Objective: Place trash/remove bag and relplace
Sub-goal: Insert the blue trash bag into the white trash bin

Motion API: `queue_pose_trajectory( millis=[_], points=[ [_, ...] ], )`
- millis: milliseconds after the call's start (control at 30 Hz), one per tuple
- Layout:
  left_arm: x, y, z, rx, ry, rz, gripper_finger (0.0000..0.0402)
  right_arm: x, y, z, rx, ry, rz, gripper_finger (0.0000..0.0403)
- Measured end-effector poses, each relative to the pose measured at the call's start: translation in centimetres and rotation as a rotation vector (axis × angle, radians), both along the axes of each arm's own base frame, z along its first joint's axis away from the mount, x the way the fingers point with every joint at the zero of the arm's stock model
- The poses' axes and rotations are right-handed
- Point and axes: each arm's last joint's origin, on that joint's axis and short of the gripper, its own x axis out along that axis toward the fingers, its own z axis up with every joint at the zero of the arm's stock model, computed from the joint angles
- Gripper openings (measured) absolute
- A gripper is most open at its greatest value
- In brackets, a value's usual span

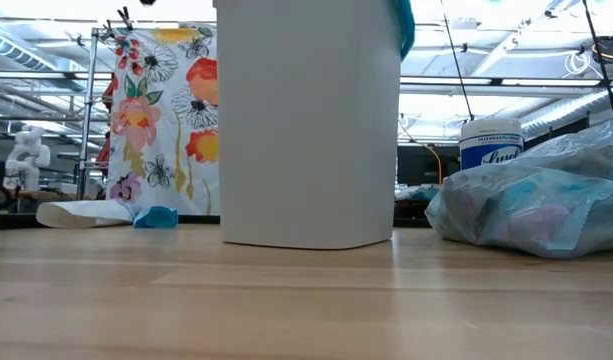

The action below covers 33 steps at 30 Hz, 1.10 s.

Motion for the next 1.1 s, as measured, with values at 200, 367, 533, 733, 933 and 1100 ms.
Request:
queue_pose_trajectory(
  millis=[200,367,533,733,933,1100],
  points=[
    [-0.1,-2.2,0.7,-0.052,-0.051,-0.053,0.0125,-0.4,0.2,-0.5,-0.001,0.061,0.027,0.0000],
    [1.9,-4.5,0.4,-0.057,-0.021,-0.055,0.0125,-0.8,0.8,-0.6,-0.009,0.086,0.049,0.0000],
    [4.7,-7.0,0.9,-0.013,0.049,-0.034,0.0125,-1.1,1.7,-0.6,-0.007,0.088,0.082,0.0000],
    [7.9,-8.9,4.0,0.125,0.216,-0.022,0.0125,-1.4,2.5,-0.6,-0.008,0.088,0.105,0.0000],
    [11.5,-9.9,6.2,0.252,0.370,-0.062,0.0125,-1.6,3.0,-0.6,-0.027,0.088,0.125,0.0000],
    [13.9,-10.5,5.7,0.307,0.489,-0.100,0.0125,-1.6,3.0,-0.6,-0.079,0.088,0.164,0.0000]
  ],
)
